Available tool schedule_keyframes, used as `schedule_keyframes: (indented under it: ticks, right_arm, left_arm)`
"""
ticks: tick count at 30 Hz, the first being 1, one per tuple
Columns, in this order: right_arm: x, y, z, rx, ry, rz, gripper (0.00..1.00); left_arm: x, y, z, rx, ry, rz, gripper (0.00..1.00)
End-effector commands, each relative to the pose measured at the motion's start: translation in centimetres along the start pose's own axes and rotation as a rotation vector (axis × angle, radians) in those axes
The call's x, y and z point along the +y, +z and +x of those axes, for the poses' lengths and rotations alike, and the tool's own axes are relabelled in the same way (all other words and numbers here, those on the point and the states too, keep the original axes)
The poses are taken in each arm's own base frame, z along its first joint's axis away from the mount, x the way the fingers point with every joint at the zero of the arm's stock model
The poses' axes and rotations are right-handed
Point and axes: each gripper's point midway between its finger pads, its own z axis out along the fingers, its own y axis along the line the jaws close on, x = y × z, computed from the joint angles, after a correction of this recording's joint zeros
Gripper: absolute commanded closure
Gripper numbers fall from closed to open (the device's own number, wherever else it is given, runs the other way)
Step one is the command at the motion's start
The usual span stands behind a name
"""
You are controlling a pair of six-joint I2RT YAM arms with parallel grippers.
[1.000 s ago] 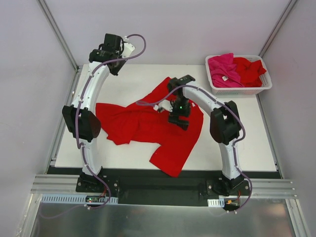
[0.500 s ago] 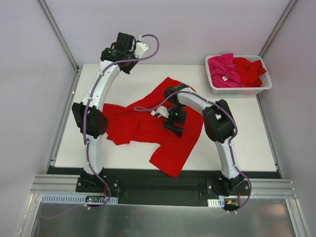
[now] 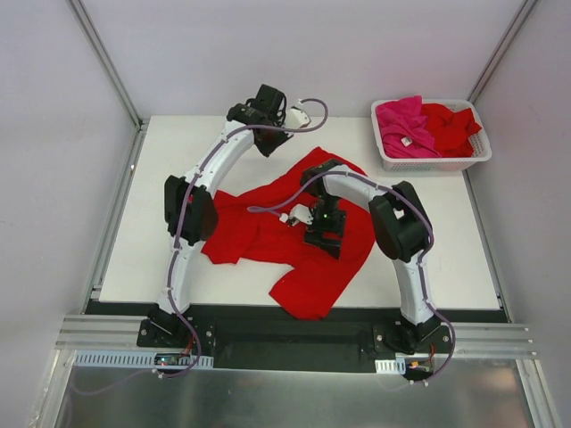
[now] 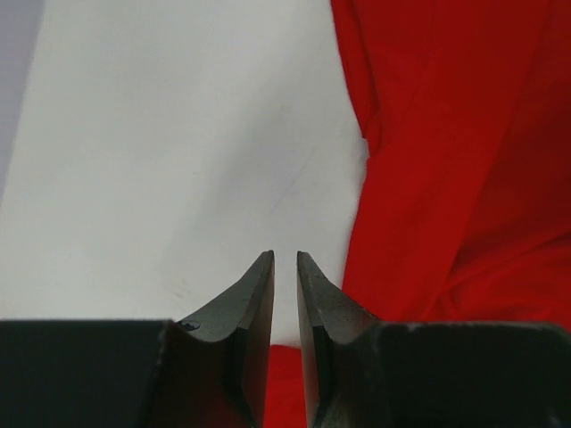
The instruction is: Fold and stack the t-shirts
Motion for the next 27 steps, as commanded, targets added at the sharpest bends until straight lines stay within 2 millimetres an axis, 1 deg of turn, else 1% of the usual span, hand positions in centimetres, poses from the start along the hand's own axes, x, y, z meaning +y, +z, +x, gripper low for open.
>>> schedule_keyframes:
  ticks: [1, 2, 3, 4, 5, 6, 7, 8, 9, 10, 11, 12, 13, 14, 16, 17, 19, 20, 22, 24, 26, 27]
  right_arm:
    - [-1.2, -0.2, 0.4, 0.025, -0.002, 0.056, 0.04]
    - [-1.7, -0.7, 0.4, 0.027, -0.012, 0.085, 0.04]
    - [-1.9, -1.6, 0.4, 0.010, -0.017, 0.116, 0.04]
    - [-2.6, -2.3, 0.2, -0.019, -0.016, 0.156, 0.04]
    - [-3.3, -3.4, 0.1, -0.040, -0.007, 0.206, 0.04]
    - [-3.8, -4.5, -0.2, -0.069, -0.001, 0.247, 0.04]
    - [-4.3, -6.5, -0.1, -0.114, 0.013, 0.300, 0.04]
    - [-4.9, -7.7, -0.1, -0.139, 0.024, 0.340, 0.04]
    - [-5.3, -9.2, -0.2, -0.175, 0.035, 0.379, 0.04]
    - [-5.7, -11.1, 0.2, -0.223, 0.052, 0.426, 0.04]
    - [-6.4, -12.2, 1.1, -0.212, 0.072, 0.479, 0.04]
    - [-6.5, -13.1, 1.5, -0.223, 0.070, 0.507, 0.04]
    - [-7.2, -13.8, 2.3, -0.235, 0.077, 0.537, 0.04]
    - [-7.2, -15.1, 3.0, -0.245, 0.076, 0.582, 0.04]
    - [-7.9, -15.9, 3.9, -0.238, 0.056, 0.629, 0.04]
    - [-8.3, -16.4, 4.5, -0.227, 0.069, 0.651, 0.04]
    - [-8.7, -17.0, 5.2, -0.226, 0.101, 0.660, 0.04]
    - [-8.8, -17.9, 5.1, -0.250, 0.114, 0.668, 0.04]
    - [-8.9, -18.4, 5.4, -0.278, 0.156, 0.660, 0.04]
    - [-8.9, -19.3, 5.6, -0.298, 0.169, 0.680, 0.04]
    - [-8.6, -19.2, 6.2, -0.279, 0.143, 0.679, 0.04]
    - [-8.5, -19.6, 6.6, -0.277, 0.136, 0.688, 0.04]
  left_arm:
    - [-2.4, -0.2, 2.5, 0.035, -0.079, 0.096, 0.84]
    - [-4.0, 0.2, 4.8, 0.095, -0.102, 0.137, 0.84]
    - [-4.6, -0.2, 5.7, 0.113, -0.131, 0.150, 0.84]
    - [-4.6, -1.9, 6.0, 0.107, -0.139, 0.142, 0.84]
    - [-6.1, -1.8, 8.6, 0.173, -0.146, 0.169, 0.84]
    - [-6.6, -2.4, 9.7, 0.196, -0.148, 0.169, 0.83]
    - [-6.5, -4.1, 10.1, 0.193, -0.148, 0.148, 0.84]
    - [-7.9, -4.2, 12.4, 0.249, -0.156, 0.172, 0.84]
    - [-8.4, -4.8, 13.3, 0.263, -0.161, 0.176, 0.83]
    - [-8.7, -6.1, 13.5, 0.247, -0.154, 0.169, 0.83]
    - [-10.0, -6.2, 15.4, 0.291, -0.154, 0.196, 0.83]
    - [-10.4, -6.5, 16.0, 0.299, -0.154, 0.199, 0.83]
    - [-10.6, -7.1, 16.2, 0.296, -0.155, 0.193, 0.83]
    - [-11.1, -7.2, 17.1, 0.318, -0.159, 0.201, 0.83]
    - [-11.4, -7.6, 17.5, 0.320, -0.167, 0.198, 0.83]
    - [-11.9, -7.7, 17.9, 0.327, -0.175, 0.212, 0.84]
    - [-12.7, -7.5, 18.2, 0.331, -0.190, 0.237, 0.84]
    - [-13.0, -7.3, 18.5, 0.335, -0.195, 0.248, 0.84]
    - [-13.6, -6.8, 18.8, 0.338, -0.210, 0.270, 0.84]
    - [-13.8, -6.1, 18.7, 0.329, -0.216, 0.285, 0.84]
    - [-13.9, -5.2, 18.9, 0.342, -0.221, 0.297, 0.84]
    - [-13.9, -4.8, 18.9, 0.340, -0.222, 0.303, 0.85]
